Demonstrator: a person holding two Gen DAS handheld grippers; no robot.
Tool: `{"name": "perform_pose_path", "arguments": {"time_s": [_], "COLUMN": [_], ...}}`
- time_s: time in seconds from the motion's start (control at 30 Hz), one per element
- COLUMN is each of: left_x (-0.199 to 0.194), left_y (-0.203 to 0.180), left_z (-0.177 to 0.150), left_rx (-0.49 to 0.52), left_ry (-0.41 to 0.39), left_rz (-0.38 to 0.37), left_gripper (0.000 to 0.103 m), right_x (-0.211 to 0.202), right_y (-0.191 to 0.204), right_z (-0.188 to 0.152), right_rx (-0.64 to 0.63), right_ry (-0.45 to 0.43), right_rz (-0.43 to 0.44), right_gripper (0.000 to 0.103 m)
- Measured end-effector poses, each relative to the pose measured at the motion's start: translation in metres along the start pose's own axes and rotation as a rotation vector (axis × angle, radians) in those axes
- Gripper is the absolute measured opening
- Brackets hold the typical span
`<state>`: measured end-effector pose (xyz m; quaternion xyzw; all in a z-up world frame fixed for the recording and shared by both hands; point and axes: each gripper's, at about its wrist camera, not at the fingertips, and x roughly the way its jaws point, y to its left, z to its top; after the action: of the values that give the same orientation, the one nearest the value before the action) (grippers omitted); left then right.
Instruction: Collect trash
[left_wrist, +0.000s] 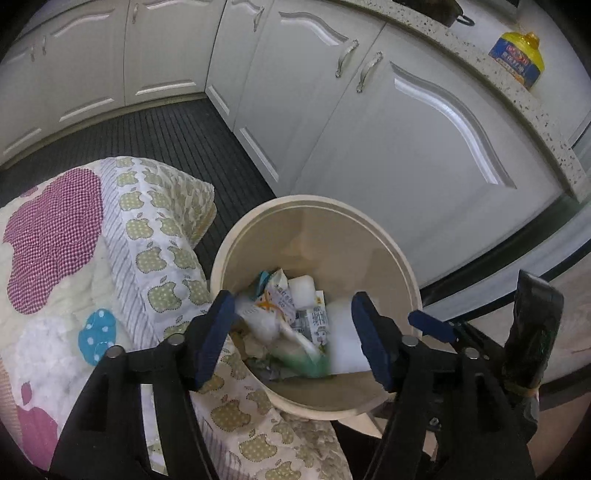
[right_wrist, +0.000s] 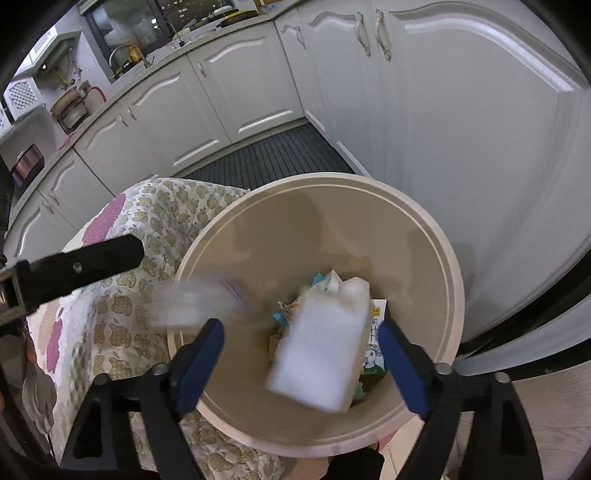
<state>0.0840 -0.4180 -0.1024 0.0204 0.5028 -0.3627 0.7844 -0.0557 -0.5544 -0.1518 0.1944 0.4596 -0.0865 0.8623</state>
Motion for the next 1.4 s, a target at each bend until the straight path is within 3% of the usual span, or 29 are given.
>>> {"name": "perform_pose_path", "arguments": {"time_s": [0.57,0.8,1.4], "left_x": [-0.040,-0.076,-0.158], "left_y": [0.004,0.008,-0.002], "left_z": [-0.019,-0.032,-0.056], "left_rx": [0.032,0.030,0.066], "left_ry": [-0.109,-0.201,-0.459], "left_rz": [0.102,0.248,0.287], "left_gripper": [0.069,0.069,0.069], "right_x": [-0.039,-0.066,-0.133], "right_y": [0.016,0.037,0.089], "right_z": [-0.010,-0.012,-0.020], "right_rx": [0.005,-0.006,-0.092], "right_ry": [-0.116,-0.225,-0.519], "right_rz": [-0.001,-0.002,-0.066], "right_gripper": [0.087,0.087,0.089]}}
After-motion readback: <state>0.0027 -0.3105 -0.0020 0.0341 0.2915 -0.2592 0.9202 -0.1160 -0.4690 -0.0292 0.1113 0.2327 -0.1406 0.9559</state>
